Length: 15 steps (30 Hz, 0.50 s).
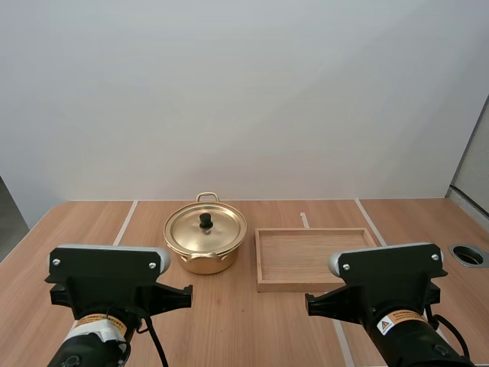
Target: Open the pot, put the grape inside, and close it
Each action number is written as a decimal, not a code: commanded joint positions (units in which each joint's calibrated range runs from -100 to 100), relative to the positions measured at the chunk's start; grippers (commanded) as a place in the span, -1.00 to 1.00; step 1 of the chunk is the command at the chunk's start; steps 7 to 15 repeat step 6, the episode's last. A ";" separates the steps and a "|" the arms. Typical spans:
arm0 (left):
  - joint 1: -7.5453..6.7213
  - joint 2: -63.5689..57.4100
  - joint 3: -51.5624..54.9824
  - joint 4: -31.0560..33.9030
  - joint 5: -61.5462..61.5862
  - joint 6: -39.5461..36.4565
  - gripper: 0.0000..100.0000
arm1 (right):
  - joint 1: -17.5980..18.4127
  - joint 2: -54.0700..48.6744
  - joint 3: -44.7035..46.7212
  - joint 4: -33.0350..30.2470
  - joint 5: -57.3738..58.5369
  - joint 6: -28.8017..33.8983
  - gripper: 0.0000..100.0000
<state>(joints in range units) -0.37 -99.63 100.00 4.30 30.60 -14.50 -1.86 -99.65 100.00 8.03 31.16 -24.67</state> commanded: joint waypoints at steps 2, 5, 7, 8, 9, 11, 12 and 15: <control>0.04 -0.37 0.00 0.22 -1.33 -0.66 -1.00 | 0.11 -0.35 0.00 0.19 0.17 0.09 -1.00; 0.04 -0.37 0.00 0.22 -1.33 -0.66 -1.00 | 0.11 -0.35 0.00 0.19 0.17 0.09 -1.00; 0.04 -0.37 0.00 0.22 -1.33 -0.66 -1.00 | 0.11 -0.35 0.00 0.19 0.17 0.09 -1.00; 0.04 -0.37 0.00 0.22 -1.33 -0.66 -1.00 | 0.11 -0.35 0.00 0.19 0.17 0.09 -1.00; 0.04 -0.37 0.00 0.22 -1.33 -0.66 -1.00 | 0.11 -0.35 0.00 0.19 0.17 0.09 -1.00; 0.04 -0.37 0.00 0.22 -1.33 -0.66 -1.00 | 0.11 -0.35 0.00 0.19 0.17 0.09 -1.00; 0.04 -0.37 0.00 0.22 -1.33 -0.66 -1.00 | 0.11 -0.35 0.00 0.19 0.17 0.09 -1.00; 0.04 -0.37 0.00 0.22 -1.33 -0.66 -1.00 | 0.11 -0.35 0.00 0.19 0.17 0.09 -1.00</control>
